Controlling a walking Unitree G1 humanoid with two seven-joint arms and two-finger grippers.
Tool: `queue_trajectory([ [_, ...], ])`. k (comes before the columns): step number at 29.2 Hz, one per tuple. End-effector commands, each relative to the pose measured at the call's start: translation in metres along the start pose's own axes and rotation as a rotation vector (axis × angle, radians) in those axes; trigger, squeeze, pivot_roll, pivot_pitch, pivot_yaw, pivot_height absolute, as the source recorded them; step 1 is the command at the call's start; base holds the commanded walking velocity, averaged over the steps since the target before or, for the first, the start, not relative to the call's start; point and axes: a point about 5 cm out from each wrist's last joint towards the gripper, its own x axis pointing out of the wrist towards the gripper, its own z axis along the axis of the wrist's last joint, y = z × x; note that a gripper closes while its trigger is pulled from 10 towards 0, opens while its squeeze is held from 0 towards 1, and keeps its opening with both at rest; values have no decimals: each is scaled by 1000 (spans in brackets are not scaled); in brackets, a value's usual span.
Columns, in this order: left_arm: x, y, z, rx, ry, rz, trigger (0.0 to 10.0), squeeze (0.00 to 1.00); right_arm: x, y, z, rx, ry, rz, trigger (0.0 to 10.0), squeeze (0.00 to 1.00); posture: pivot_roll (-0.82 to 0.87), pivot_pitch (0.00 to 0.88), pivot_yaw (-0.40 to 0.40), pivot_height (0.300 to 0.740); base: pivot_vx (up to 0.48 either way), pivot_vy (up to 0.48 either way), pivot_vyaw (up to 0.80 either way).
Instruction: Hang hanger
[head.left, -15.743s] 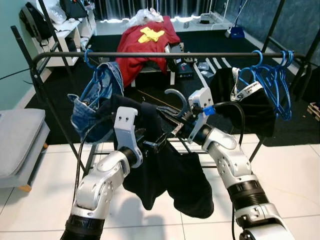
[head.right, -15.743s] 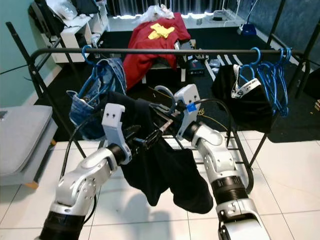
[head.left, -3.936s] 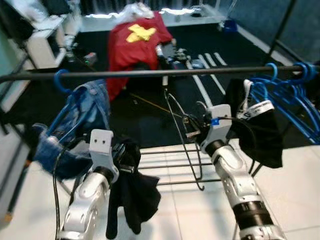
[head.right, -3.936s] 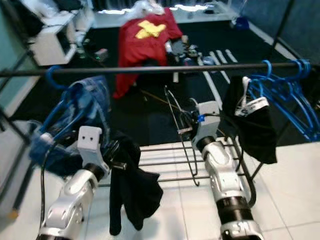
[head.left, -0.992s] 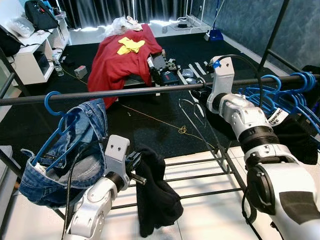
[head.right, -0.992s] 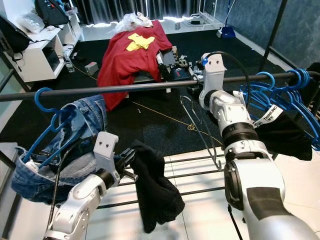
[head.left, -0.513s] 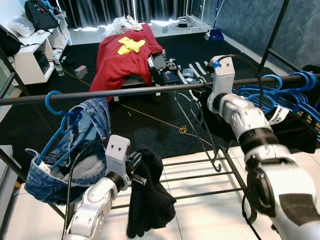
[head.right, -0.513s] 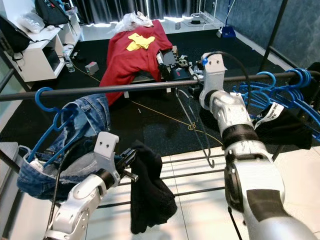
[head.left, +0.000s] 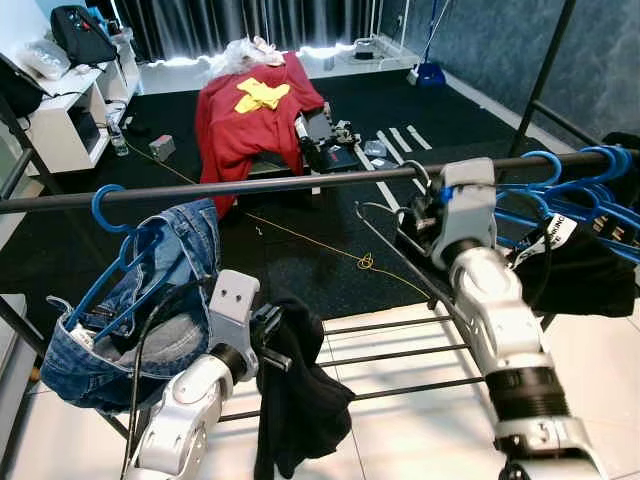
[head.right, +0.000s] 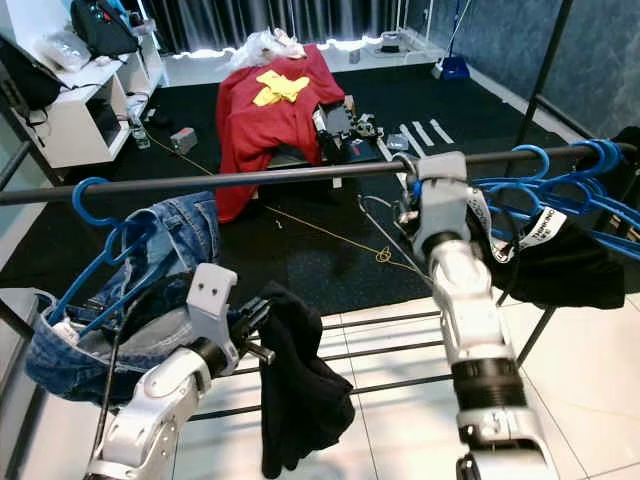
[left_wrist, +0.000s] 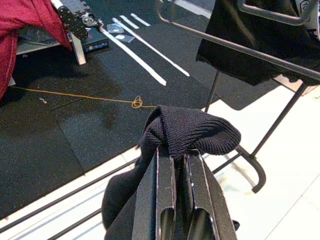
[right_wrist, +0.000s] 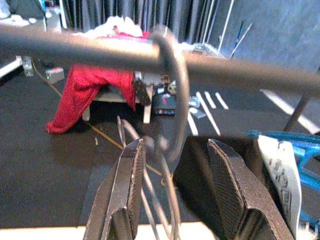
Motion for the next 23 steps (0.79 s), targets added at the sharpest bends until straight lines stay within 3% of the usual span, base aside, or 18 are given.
queue_trajectory([
  [1,0,0,2,8,-10,2,10000,0,-2,2,6,-9,-19,-6,10000,0,28,65,41,740,0,0,0],
  [6,-1,2,1,-7,6,29,10000,0,-11,2,8,-7,-32,-31,10000,0,29,66,38,740,0,0,0],
  [10,-3,10,0,-21,25,85,10000,0,-35,7,30,-84,-157,-59,10000,0,32,72,42,740,0,0,0],
  [12,-3,10,0,-21,25,85,10000,0,-35,7,30,-84,-157,-59,10000,0,32,72,42,740,0,0,0],
  [13,-3,11,0,-41,24,100,10000,0,-41,11,41,-134,-233,-42,10000,0,31,73,43,740,0,0,0],
  [14,-3,11,0,-41,24,100,10000,0,-41,11,41,-134,-233,-42,10000,0,31,73,43,740,0,0,0],
  [15,-3,13,2,-86,14,115,10000,0,-49,22,54,-176,-345,29,10000,0,26,73,48,740,0,0,0],
  [16,-3,13,2,-86,14,115,10000,0,-49,22,54,-176,-345,29,10000,0,26,73,48,740,0,0,0],
  [17,-2,14,4,-110,9,116,10000,0,-55,34,59,-195,-415,115,10000,0,28,71,45,740,0,0,0],
  [21,-2,15,5,-111,1,116,10000,0,-57,43,55,-184,-416,184,10000,0,30,71,40,740,0,0,0],
  [23,-5,25,8,-75,-26,184,10000,0,-53,47,23,-62,-247,216,10000,0,48,73,27,740,0,0,0],
])
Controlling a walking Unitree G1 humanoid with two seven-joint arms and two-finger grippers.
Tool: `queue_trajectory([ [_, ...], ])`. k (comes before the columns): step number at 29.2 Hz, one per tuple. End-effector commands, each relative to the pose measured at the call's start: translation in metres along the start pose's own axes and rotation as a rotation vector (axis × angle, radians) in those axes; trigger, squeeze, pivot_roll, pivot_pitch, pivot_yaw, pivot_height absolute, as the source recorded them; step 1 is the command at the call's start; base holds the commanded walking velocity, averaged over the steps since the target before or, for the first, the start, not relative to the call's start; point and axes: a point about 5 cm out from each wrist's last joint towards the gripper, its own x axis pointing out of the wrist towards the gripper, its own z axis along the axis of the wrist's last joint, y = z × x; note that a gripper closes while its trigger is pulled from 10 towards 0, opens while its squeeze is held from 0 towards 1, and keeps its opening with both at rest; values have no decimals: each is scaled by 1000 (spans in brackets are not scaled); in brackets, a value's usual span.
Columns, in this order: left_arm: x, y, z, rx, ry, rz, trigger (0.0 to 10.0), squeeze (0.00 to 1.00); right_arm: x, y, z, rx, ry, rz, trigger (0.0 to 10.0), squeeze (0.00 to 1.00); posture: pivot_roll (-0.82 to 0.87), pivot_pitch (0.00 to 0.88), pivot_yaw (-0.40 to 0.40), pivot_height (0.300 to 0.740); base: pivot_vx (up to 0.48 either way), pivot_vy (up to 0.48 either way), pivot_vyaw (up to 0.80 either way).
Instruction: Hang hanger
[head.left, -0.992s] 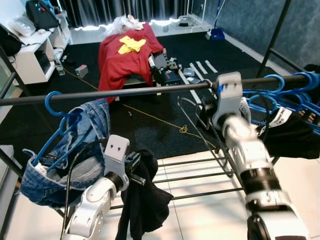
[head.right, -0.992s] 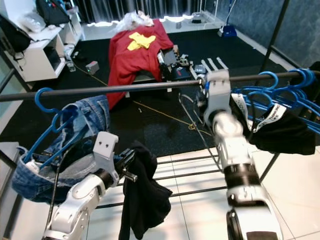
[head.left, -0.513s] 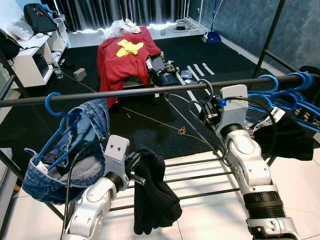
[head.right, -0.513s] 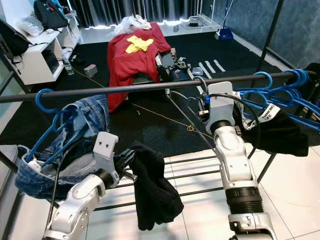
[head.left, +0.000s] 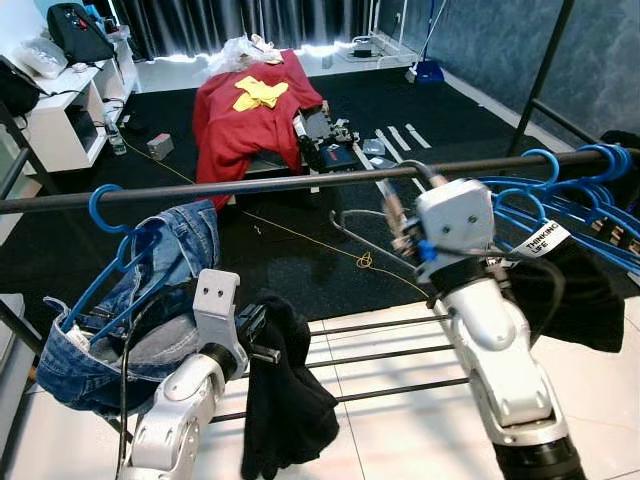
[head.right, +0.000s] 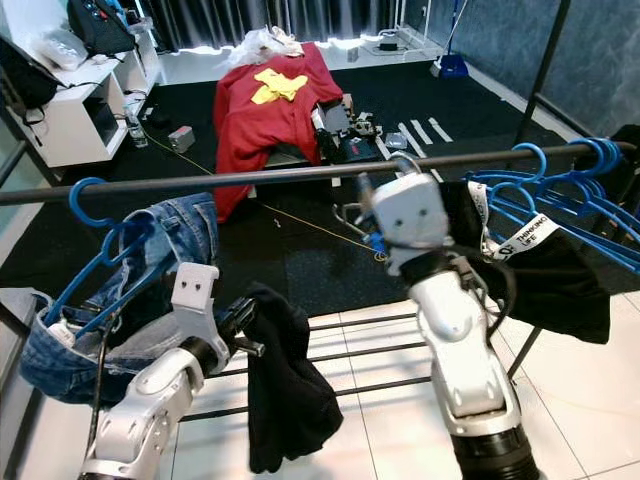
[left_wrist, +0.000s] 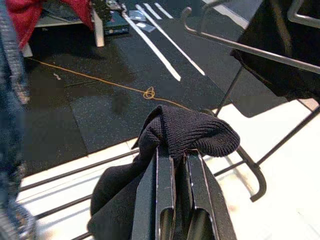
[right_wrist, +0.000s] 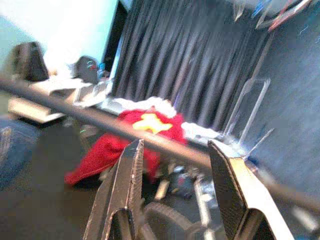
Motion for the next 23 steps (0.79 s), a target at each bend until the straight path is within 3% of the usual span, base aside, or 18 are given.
queue_trajectory([
  [1,-1,6,11,26,-60,37,10000,0,-4,4,-19,70,98,11,10000,0,48,73,27,740,0,0,0],
  [2,-1,6,11,26,-60,37,10000,0,-4,4,-19,70,98,11,10000,0,48,73,27,740,0,0,0],
  [4,-6,13,12,19,-87,91,10000,0,-14,7,-48,142,219,-2,10000,0,41,68,38,740,0,0,0],
  [7,-7,14,10,-2,-92,100,10000,0,-19,10,-60,172,273,-3,10000,0,31,61,45,740,0,0,0],
  [11,1,11,15,-45,-112,112,10000,0,-37,25,-96,320,446,-33,10000,0,57,64,42,740,0,0,0],
  [20,5,6,17,-37,-113,103,10000,0,-43,41,-119,395,552,-17,10000,0,103,75,11,740,0,0,0],
  [22,1,5,11,-23,-89,83,10000,0,-44,48,-123,387,565,15,10000,0,98,85,9,740,0,0,0],
  [23,-7,1,-2,3,-35,-3,10000,0,-51,51,-128,360,595,45,10000,0,71,79,3,740,0,0,0],
])
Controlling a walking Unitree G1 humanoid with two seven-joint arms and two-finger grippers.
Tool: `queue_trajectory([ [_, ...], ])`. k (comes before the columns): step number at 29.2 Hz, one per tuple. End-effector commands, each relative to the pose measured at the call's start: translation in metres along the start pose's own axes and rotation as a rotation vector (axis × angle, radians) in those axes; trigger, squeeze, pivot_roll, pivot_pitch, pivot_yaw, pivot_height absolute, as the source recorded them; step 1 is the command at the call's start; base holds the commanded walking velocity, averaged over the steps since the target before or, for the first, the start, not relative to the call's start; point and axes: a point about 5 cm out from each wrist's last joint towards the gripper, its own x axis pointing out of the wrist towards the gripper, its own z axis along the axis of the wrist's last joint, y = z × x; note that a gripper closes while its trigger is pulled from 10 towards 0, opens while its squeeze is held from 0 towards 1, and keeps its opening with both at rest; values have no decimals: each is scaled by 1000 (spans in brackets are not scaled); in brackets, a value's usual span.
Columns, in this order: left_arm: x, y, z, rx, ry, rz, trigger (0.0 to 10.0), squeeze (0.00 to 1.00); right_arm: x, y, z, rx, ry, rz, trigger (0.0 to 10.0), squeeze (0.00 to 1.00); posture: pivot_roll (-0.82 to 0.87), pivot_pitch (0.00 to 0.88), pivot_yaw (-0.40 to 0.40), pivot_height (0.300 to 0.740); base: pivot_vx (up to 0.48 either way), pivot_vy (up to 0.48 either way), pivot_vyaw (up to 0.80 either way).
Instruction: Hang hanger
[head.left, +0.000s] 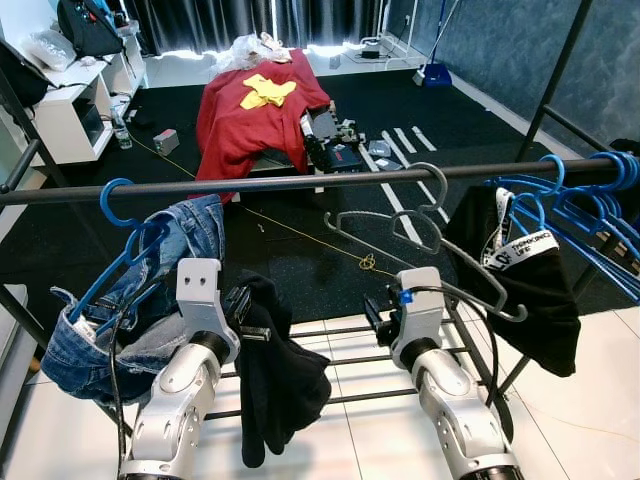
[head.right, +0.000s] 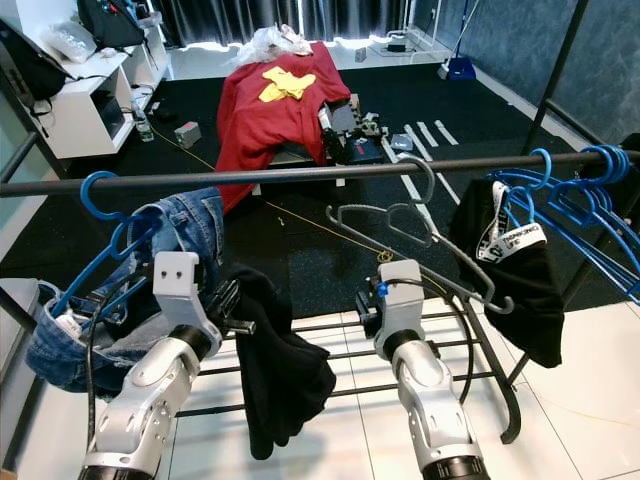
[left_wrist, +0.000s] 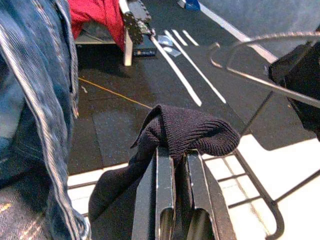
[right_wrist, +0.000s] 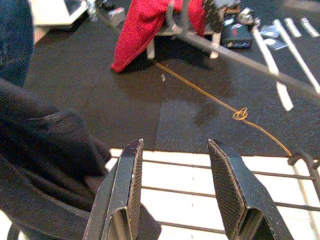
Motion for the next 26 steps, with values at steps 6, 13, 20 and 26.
queue_trajectory([
  [6,-30,3,-68,211,327,-172,10000,0,-19,-13,-72,-33,289,-13,10000,0,84,62,-22,740,0,0,503],
  [13,-32,10,-89,218,406,-113,10000,0,-22,-9,-98,-41,386,-1,10000,0,53,36,10,740,0,0,800],
  [20,-34,26,-114,162,509,60,10000,0,-20,1,-112,27,452,39,10000,0,68,27,11,740,0,0,800],
  [26,-45,38,-123,138,557,141,10000,0,-20,8,-123,83,521,93,10000,0,85,32,1,740,0,0,800],
])
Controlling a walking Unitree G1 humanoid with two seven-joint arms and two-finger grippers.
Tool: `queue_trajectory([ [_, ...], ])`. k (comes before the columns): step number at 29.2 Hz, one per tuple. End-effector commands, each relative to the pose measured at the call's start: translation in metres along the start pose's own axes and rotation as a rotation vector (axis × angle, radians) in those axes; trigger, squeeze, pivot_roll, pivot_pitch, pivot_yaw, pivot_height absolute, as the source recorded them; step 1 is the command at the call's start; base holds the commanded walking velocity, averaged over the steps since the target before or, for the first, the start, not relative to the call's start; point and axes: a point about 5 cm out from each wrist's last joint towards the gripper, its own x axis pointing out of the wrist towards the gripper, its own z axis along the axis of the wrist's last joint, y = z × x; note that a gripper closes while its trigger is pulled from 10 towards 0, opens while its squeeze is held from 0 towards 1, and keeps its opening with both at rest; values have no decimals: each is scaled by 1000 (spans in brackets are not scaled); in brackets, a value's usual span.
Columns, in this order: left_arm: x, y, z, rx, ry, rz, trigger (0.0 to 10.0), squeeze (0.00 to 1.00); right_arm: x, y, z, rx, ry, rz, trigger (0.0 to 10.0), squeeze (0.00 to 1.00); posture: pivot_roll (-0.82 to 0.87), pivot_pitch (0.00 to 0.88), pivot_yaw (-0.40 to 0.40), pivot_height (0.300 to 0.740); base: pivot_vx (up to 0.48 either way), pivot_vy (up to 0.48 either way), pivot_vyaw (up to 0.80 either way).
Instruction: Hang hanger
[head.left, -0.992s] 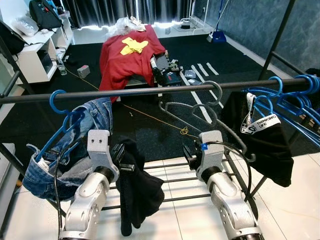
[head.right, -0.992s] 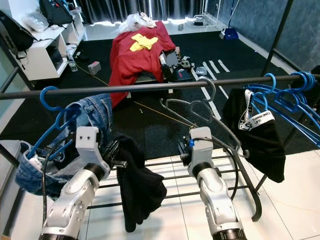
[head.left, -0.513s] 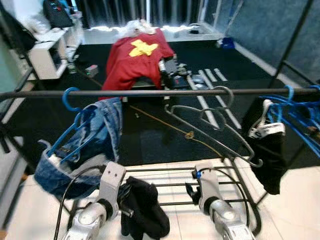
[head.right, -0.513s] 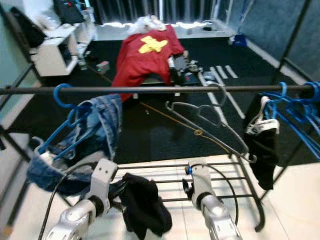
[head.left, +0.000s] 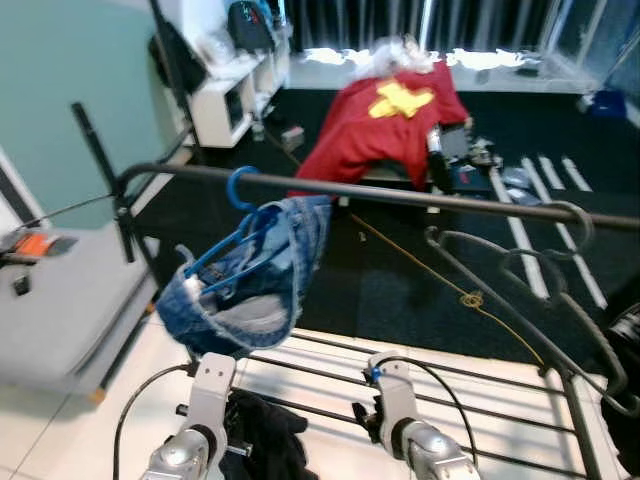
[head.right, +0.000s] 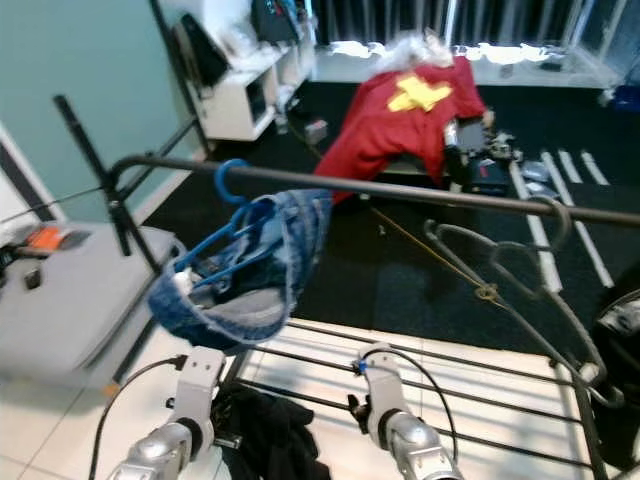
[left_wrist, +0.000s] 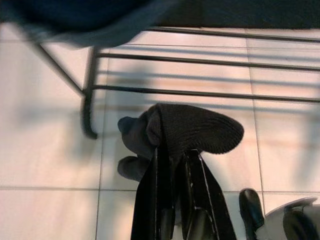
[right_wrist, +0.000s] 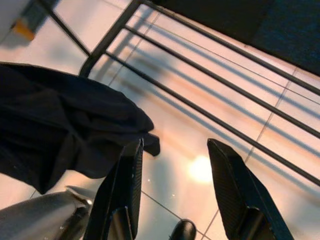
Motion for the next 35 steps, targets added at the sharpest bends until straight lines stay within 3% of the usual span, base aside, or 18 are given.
queue_trajectory([
  [1,-2,6,-3,-33,1,43,10000,0,2,6,1,40,0,31,10000,0,92,31,-11,740,0,0,800],
  [6,-1,12,-10,-113,0,108,10000,0,6,7,2,44,-5,36,10000,0,76,17,-7,740,0,0,800],
  [16,-5,25,-17,-89,2,177,10000,0,10,17,2,42,2,57,10000,0,147,35,-5,740,0,0,800],
  [21,-13,27,-23,-160,36,190,10000,0,12,26,-1,42,13,79,10000,0,191,55,-22,740,0,0,800],
  [28,-14,25,-26,-201,37,184,10000,0,12,28,-2,3,17,92,10000,0,161,63,-22,740,0,0,800],
  [35,-1,11,-12,-231,-11,127,10000,0,10,18,-5,-13,13,63,10000,0,108,48,7,740,0,0,800],
])
